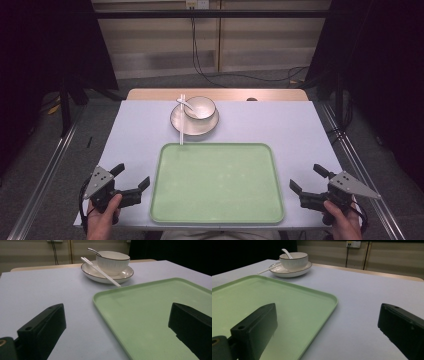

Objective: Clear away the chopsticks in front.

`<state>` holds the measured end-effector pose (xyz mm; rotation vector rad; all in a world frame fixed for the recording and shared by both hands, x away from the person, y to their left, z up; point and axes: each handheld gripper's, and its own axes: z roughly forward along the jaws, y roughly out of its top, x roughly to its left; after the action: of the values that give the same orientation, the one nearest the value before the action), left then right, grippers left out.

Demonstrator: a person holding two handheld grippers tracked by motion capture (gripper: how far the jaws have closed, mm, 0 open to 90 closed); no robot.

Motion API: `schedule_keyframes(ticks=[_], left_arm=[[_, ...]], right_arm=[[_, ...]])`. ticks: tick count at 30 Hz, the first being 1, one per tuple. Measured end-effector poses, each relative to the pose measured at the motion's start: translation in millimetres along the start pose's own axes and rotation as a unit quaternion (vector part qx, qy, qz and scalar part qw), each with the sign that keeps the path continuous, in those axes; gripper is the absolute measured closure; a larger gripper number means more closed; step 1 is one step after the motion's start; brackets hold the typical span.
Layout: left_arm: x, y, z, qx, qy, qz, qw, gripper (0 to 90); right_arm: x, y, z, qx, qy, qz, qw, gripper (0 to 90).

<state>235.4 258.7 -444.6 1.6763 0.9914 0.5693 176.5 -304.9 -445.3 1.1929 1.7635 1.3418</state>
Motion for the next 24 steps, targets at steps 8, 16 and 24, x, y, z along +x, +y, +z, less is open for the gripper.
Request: schedule_keyframes(ticks=[8, 16, 24], left_arm=[[-0.1, 2.4, 7.7, 0.018, -0.011, 0.008, 0.9997, 1.0], [-3.7, 4.1, 13.8, 0.027, -0.029, 0.004, 0.9992, 1.8], [-7.8, 7.8, 23.1, 0.042, -0.029, 0.04, 0.9979, 2.0]], right_arm=[[-2.1, -2.5, 0.9, -0.005, -0.001, -0.009, 0.9999, 1.7], [2.5, -5.3, 3.6, 0.007, 0.016, -0.037, 0.9992, 2.0], [6.9, -5.7, 3.8, 0.003, 0.023, -0.044, 0.9988, 0.8]])
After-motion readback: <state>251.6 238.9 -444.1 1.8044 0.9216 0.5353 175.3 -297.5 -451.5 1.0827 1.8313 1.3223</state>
